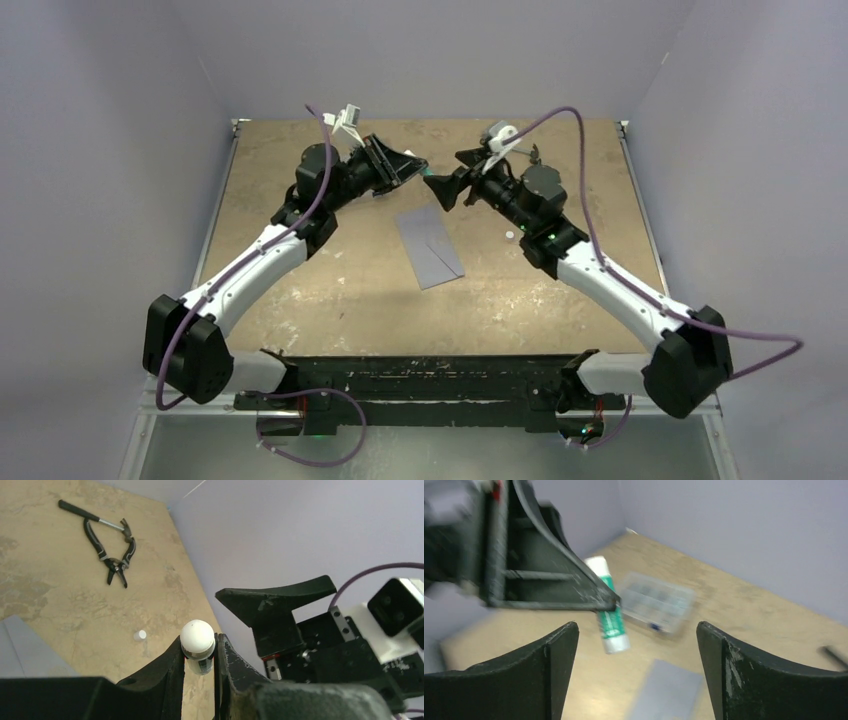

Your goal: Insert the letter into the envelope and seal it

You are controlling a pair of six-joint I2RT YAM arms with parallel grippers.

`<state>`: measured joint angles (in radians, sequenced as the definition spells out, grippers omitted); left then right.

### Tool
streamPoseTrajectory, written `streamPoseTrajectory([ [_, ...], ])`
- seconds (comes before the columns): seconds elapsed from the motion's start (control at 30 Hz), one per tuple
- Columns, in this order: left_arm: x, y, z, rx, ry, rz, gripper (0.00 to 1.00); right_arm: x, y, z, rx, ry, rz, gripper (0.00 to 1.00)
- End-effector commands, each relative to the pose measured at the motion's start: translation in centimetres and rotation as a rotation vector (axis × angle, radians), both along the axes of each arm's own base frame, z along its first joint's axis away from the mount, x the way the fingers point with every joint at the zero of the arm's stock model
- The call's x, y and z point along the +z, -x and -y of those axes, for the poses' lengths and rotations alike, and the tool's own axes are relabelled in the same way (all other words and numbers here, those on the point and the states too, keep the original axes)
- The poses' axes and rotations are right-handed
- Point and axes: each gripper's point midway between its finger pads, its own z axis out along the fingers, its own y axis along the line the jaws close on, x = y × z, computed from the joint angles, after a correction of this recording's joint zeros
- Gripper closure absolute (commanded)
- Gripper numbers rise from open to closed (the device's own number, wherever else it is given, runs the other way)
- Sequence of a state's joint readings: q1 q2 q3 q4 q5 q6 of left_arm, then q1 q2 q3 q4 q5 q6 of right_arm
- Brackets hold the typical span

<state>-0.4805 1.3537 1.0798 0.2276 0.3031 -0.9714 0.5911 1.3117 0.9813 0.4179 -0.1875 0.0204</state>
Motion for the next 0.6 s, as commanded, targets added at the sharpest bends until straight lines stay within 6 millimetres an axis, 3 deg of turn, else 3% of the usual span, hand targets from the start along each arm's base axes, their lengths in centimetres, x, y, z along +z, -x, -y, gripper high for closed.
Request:
streamPoseTrajectory([
  [0.0, 5.2, 2.9, 0.6, -0.12, 0.037, 0.251, 1.0, 4.6, 4.1, 0.0, 0.094, -0.475, -0.356, 0.1],
  [0.1, 7.1, 4.6, 1.2, -0.208, 0.08, 0.316, 1.0, 3.9, 5.8, -0.1, 0.159, -0.72, -0.556, 0.12],
  [0.17, 8.2, 5.7, 1.4, -0.251, 0.118, 0.343, 1.0, 5.7, 7.6, 0.6, 0.268, -0.904, -0.563, 0.15],
  [0.3, 9.9, 7.3, 1.3, -0.299, 0.165, 0.382, 1.0, 7.0, 7.7, 0.5, 0.316, -0.978, -0.593, 0.17],
  [0.57, 10.8, 9.1, 1.4, -0.381, 0.213, 0.439, 1.0, 10.0, 12.0, 2.0, 0.58, -1.108, -0.441, 0.29],
])
